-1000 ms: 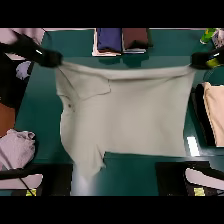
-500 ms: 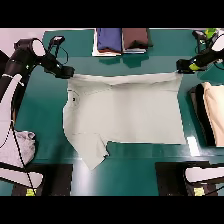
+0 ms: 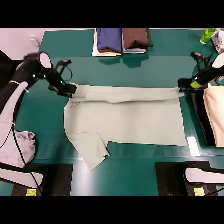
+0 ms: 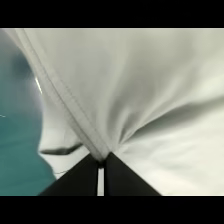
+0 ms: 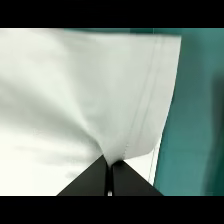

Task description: Fold the shirts.

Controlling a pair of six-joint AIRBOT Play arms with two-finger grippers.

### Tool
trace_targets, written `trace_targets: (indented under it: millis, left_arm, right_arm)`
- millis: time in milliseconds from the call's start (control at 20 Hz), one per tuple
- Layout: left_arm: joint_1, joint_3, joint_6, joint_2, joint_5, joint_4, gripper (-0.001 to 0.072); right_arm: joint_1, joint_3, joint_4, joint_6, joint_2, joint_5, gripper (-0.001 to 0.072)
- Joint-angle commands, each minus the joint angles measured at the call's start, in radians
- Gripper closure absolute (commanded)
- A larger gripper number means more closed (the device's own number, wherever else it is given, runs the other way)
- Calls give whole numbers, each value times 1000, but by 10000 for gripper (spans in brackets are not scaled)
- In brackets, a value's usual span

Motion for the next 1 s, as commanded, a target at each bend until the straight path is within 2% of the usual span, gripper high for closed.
trace_targets:
  millis: [0, 150, 200, 250, 300, 500, 650, 800, 850, 900, 950]
  left_arm:
    - [0, -116, -3, 1, 73, -80, 683]
    - [0, -134, -10, 3, 66, -88, 681]
    - [0, -134, -21, 6, 58, -86, 678]
    - [0, -134, -26, 16, 56, -84, 473]
    - [0, -133, -52, 31, 56, -75, 295]
    - [-3, -156, -92, 183, 24, -58, 286]
    - [-3, -315, -108, 379, 34, -58, 287]
    - [-3, -504, -153, 563, 72, -59, 287]
    - [-3, -555, -166, 614, 85, -60, 287]
    - [-3, -596, -182, 649, 94, -61, 287]
    - [-3, -624, -185, 673, 101, -63, 286]
  right_arm:
    - [-1, -116, 2, -1, 11, -45, 695]
    - [-1, -140, 4, -1, 11, -46, 673]
    - [-1, -130, 9, -1, 11, -36, 475]
    - [-1, -111, 10, -1, 11, -26, 336]
    - [-1, -80, 6, -1, 11, -3, 330]
    - [-1, 1, -51, -2, 58, 141, 331]
    - [-2, -167, -175, 4, 203, 141, 330]
    - [-41, -385, -195, 26, 334, 137, 320]
    - [-66, -449, -178, 26, 367, 134, 280]
    - [-101, -510, -141, 26, 396, 133, 100]
    - [-134, -559, -100, 26, 417, 134, 76]
